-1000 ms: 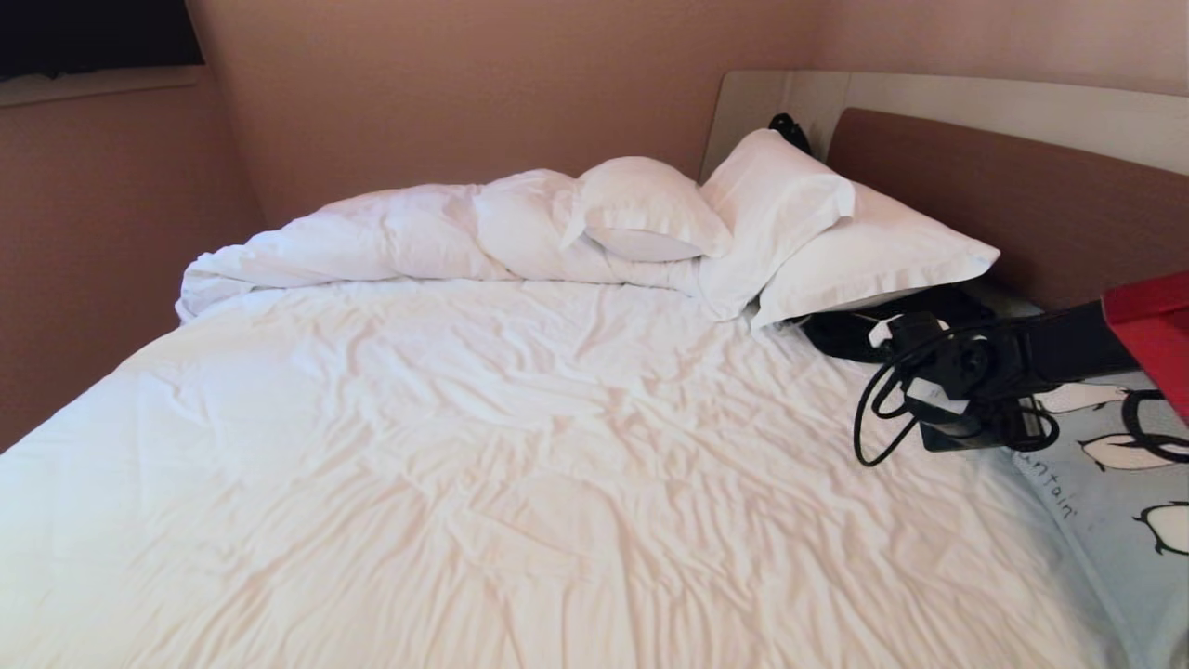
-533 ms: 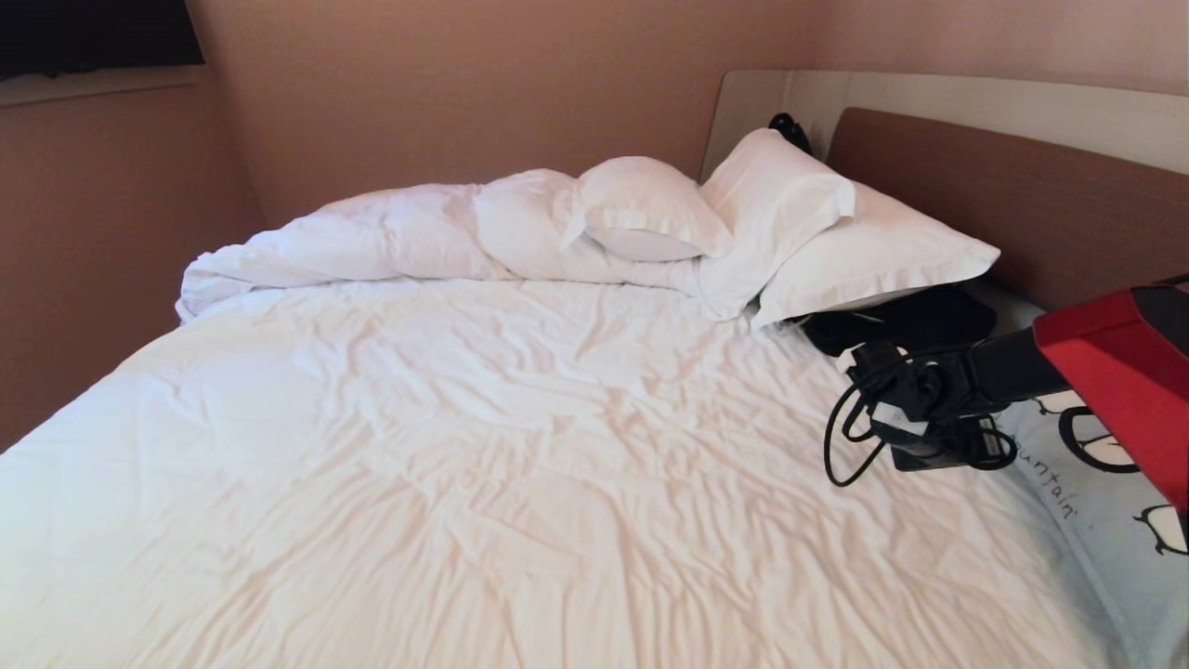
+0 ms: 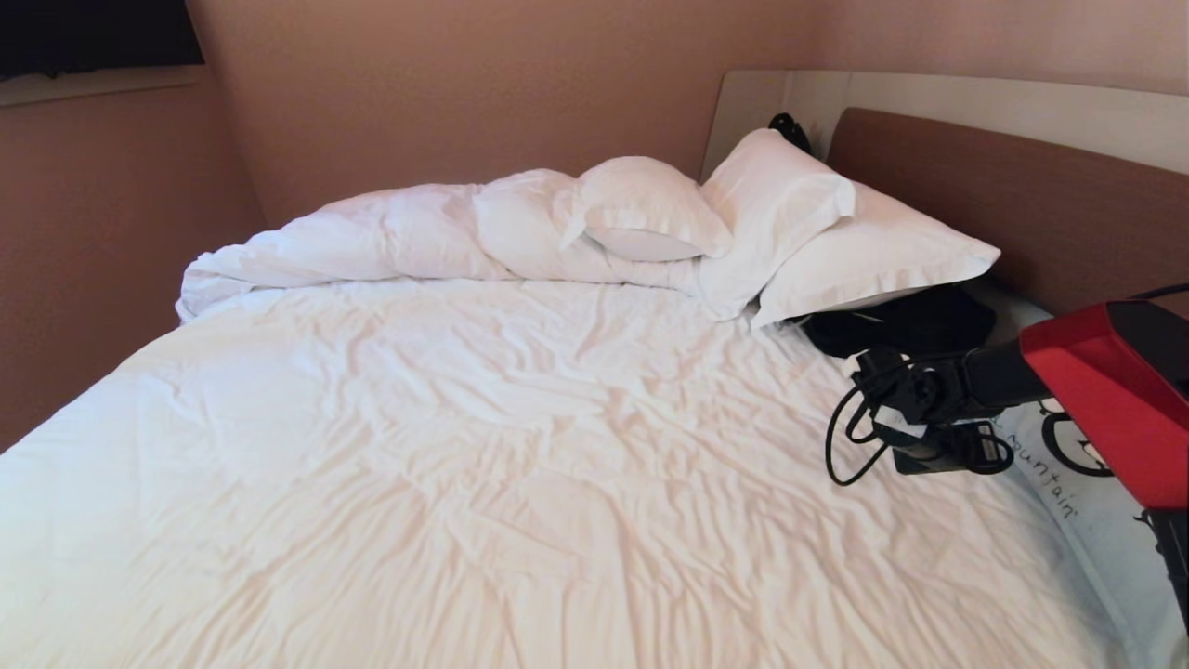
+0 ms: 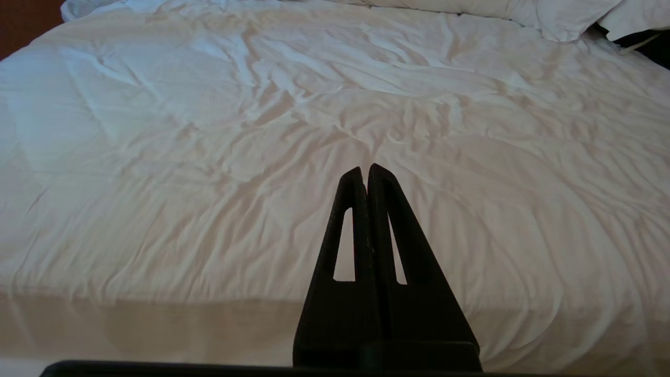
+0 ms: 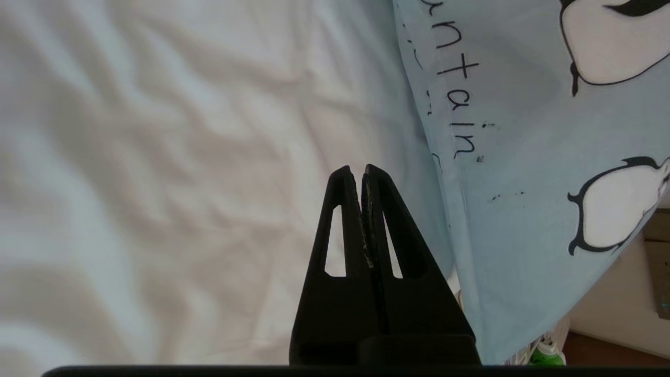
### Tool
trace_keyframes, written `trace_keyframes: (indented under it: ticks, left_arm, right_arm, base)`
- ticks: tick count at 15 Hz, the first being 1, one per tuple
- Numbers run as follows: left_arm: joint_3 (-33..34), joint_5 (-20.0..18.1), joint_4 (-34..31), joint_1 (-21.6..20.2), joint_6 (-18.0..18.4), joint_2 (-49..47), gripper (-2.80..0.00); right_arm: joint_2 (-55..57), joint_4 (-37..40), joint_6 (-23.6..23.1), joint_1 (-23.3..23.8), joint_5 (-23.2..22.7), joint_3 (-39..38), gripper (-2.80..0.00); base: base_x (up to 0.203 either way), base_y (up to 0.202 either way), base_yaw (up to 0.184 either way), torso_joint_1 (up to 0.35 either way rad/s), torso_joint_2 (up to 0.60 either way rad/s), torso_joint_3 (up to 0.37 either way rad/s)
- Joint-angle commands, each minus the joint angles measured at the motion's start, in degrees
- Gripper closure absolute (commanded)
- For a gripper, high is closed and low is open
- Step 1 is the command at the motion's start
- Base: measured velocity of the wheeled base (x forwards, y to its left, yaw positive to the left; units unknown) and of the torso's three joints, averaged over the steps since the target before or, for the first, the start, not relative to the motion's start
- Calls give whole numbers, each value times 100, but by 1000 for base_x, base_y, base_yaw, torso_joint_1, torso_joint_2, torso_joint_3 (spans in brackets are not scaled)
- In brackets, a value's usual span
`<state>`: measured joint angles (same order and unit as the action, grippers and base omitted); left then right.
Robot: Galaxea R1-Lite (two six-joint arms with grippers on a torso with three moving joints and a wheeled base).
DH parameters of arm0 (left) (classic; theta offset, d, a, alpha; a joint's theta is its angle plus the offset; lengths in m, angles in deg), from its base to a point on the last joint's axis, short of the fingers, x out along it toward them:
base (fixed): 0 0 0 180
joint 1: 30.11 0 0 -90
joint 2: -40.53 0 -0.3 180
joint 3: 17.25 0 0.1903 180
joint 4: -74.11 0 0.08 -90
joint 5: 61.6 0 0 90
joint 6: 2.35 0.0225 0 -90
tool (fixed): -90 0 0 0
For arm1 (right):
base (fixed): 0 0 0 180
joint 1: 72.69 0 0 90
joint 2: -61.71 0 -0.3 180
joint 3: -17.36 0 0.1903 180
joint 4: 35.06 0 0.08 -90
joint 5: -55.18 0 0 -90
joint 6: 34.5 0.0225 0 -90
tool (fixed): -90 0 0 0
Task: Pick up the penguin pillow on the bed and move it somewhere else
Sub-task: Pick up the pillow
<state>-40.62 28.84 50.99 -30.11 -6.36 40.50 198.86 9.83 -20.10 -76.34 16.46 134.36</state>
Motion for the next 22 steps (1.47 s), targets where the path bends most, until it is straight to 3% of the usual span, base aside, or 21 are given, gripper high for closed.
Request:
trace_keyframes:
  ticks: [1, 2, 4, 12, 13, 19, 22]
  left_arm:
    - [9, 0, 2, 0, -3, 2, 0]
    - [9, 0, 2, 0, -3, 2, 0]
    - [9, 0, 2, 0, -3, 2, 0]
    - [9, 0, -7, 0, 6, 2, 0]
    - [9, 0, -7, 0, -12, 2, 0]
    - [9, 0, -7, 0, -12, 2, 0]
    - [9, 0, 2, 0, -12, 2, 0]
  right_arm:
    - [-36, 7, -109, 120, -379, 14, 0]
    - [-74, -2, -238, 244, -672, 14, 0]
    - [-94, -118, -390, 354, -759, 11, 0]
    - [-50, -732, -1032, 908, -553, 28, 0]
    - [25, -1097, -1263, 954, -517, 50, -280]
    - [571, -1411, -2280, 1235, -224, 691, -280]
    - [963, -1417, -2395, 1434, -71, 1017, -280]
  base:
    - [0, 0, 0, 0, 0, 0]
    - [0, 0, 0, 0, 0, 0]
    - [0, 0, 0, 0, 0, 0]
    - [0, 0, 0, 0, 0, 0]
    - [0, 0, 0, 0, 0, 0]
    - [0, 0, 0, 0, 0, 0]
    - [0, 0, 0, 0, 0, 0]
